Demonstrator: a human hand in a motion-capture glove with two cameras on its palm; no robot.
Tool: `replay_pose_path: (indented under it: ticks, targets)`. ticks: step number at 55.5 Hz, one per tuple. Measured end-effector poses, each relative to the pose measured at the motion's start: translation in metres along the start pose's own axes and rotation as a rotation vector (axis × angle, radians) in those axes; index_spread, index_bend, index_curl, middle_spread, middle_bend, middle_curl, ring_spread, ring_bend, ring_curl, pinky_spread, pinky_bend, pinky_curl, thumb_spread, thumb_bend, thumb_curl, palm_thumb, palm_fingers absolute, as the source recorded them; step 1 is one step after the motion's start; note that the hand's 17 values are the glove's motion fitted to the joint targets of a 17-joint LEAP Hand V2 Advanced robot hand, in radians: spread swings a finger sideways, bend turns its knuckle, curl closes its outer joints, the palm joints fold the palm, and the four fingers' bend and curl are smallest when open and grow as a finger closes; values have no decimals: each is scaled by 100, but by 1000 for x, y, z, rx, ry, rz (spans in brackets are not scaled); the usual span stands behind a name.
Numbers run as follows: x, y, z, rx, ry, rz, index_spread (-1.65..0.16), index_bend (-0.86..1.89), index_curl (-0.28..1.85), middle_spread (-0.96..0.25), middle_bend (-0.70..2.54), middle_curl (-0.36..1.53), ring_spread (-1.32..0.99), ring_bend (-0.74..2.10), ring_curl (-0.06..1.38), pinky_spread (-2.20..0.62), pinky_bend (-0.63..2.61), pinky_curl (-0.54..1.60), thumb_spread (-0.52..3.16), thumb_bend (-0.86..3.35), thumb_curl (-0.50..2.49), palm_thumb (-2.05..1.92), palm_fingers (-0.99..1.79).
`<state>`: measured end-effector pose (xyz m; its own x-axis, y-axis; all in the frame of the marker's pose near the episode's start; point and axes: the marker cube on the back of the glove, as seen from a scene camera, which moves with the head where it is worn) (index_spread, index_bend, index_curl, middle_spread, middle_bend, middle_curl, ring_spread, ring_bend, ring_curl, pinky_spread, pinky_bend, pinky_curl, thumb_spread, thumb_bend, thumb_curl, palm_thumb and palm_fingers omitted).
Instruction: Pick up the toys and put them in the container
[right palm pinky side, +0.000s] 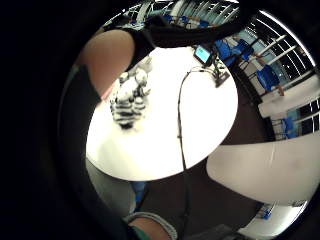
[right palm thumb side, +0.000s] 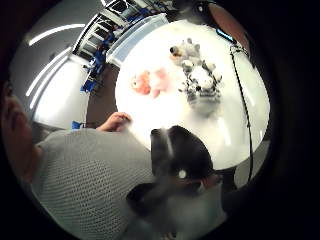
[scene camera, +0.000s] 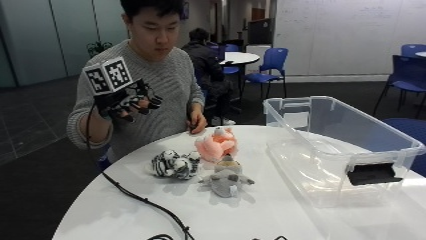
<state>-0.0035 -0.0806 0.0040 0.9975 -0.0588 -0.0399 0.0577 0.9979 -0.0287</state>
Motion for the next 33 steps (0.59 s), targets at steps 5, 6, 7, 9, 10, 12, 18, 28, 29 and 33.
replay_pose_path:
  ticks: [5, 6, 7, 9, 10, 12, 18, 28, 29, 33]
  targets:
    - [-4, -35, 6, -34, 17, -22, -39, 17, 29, -22, 18, 23, -19, 29, 19, 3, 73, 30, 138, -1, 22, 1, 7]
    - [-5, -40, 7, -41, 18, -25, -39, 17, 29, -22, 18, 24, -19, 30, 19, 3, 73, 30, 138, -1, 22, 1, 6]
    - [-6, -46, 9, -47, 19, -29, -39, 16, 29, -22, 18, 24, -18, 30, 19, 3, 74, 31, 138, -1, 23, 1, 5]
    - [-6, -56, 12, -59, 14, -38, -39, 16, 30, -22, 18, 24, -18, 32, 20, 3, 75, 31, 138, -1, 23, 1, 4]
    - [-6, -60, 13, -65, 11, -42, -39, 16, 29, -22, 18, 24, -18, 32, 20, 3, 75, 31, 138, -1, 23, 1, 4]
    - [-7, -68, 16, -77, 5, -49, -39, 16, 30, -22, 18, 25, -18, 33, 21, 3, 76, 32, 138, -1, 23, 1, 3]
    - [-5, -82, 26, -107, 2, -52, -39, 16, 30, -22, 18, 26, -18, 34, 22, 3, 79, 33, 139, -1, 24, 1, 0]
    - [-1, -86, 40, -143, -12, -41, -39, 16, 31, -21, 18, 28, -18, 36, 24, 3, 82, 34, 139, -1, 25, 1, -2]
    - [-1, -87, 42, -149, -13, -42, -39, 17, 31, -21, 18, 28, -18, 36, 24, 3, 82, 34, 139, -1, 25, 1, -2]
    - [0, -87, 51, -167, -23, -33, -39, 16, 31, -21, 18, 29, -18, 36, 25, 3, 83, 34, 139, -1, 26, 1, -2]
